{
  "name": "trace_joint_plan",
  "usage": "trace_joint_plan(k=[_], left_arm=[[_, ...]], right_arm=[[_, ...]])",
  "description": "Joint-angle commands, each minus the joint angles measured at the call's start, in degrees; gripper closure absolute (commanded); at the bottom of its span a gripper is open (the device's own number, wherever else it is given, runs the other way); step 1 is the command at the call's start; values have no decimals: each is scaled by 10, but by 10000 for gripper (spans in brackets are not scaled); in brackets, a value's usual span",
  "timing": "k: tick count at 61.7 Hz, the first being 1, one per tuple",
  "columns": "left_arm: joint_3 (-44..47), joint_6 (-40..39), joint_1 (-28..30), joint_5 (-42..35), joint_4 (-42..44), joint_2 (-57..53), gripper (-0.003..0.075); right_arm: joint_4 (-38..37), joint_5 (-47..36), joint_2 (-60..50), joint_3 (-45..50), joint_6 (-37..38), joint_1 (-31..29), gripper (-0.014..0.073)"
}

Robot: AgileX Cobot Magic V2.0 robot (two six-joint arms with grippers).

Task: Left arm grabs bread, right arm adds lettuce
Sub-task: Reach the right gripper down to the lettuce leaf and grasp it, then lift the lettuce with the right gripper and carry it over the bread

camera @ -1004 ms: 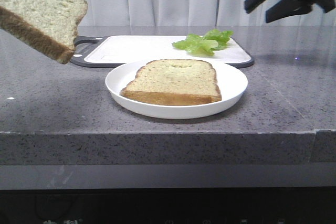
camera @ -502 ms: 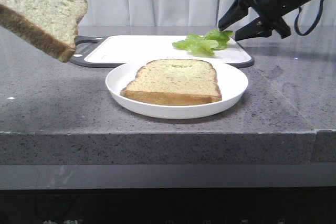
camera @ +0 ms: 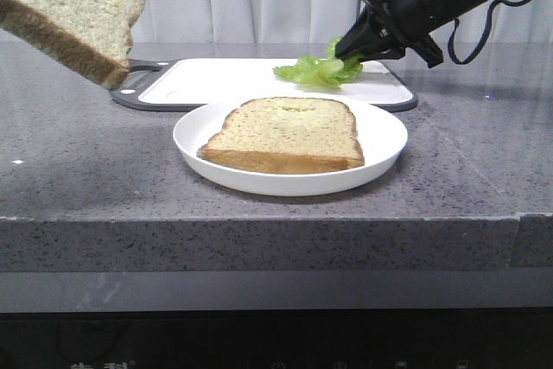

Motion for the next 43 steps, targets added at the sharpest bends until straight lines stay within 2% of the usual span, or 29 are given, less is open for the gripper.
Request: trace_joint_plan(k=[1,4,23,32,43], left_arm=[[-15,-1,2,-39,-16,-6,741],[-15,-1,2,-39,-16,-6,741],[-15,-1,2,-39,-16,-6,741],[-15,-1,2,-39,-16,-6,741],[-15,-1,2,-39,-15,-6,741]], right_arm=[[25,-5,-36,-24,-9,-3,627],[26,1,-39,-29,-9,-3,664],[28,56,-129,-10,-7,-3,659],[28,85,-198,69,-13,-3,659],[68,98,-296,197,-76,-3,659]])
